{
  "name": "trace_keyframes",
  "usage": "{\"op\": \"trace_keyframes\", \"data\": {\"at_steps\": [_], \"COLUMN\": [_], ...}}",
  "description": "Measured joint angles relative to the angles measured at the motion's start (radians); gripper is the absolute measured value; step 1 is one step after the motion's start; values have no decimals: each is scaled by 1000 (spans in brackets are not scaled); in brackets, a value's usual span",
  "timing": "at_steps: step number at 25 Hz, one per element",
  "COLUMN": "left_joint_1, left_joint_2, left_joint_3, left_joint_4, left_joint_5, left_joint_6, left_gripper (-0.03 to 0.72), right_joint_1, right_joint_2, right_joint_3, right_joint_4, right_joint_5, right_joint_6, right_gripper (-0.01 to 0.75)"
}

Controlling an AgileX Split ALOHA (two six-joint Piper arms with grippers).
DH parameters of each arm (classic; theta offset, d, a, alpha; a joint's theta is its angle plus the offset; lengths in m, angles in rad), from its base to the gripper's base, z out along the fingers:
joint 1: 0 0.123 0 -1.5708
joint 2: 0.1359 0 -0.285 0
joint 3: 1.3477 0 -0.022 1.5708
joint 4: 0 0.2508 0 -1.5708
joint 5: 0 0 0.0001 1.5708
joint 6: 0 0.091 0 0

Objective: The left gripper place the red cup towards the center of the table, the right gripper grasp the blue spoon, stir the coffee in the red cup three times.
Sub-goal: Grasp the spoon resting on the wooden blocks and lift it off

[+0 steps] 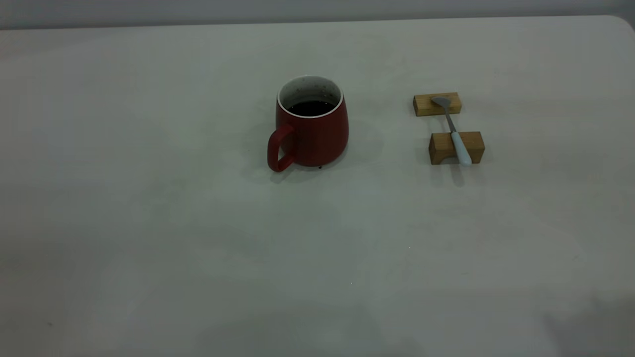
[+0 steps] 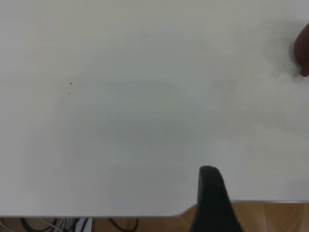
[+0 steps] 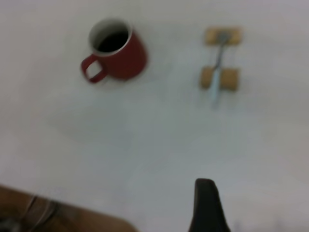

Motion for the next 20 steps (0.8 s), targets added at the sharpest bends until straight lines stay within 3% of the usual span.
{"op": "trace_keyframes", "data": {"at_steps": [5, 10, 16, 20], "left_joint_1": [0, 0, 0, 0], "left_joint_2": [0, 0, 0, 0], "left_joint_3": [0, 0, 0, 0], "left_joint_4": [0, 0, 0, 0], "left_joint_5": [0, 0, 0, 0], "left_joint_6": [0, 0, 0, 0], "left_gripper": [551, 551, 551, 551], "right_joint_1": [0, 9, 123, 185], "right_joint_2": [389, 760, 1091, 1260], "right_joint_3": [-87, -231, -437, -569], "right_joint_4": [199, 300, 305, 200], "right_joint_5": [-73, -65, -68, -70], "right_joint_6": [-147, -201, -160, -35], "right_gripper": [579, 579, 579, 579]}}
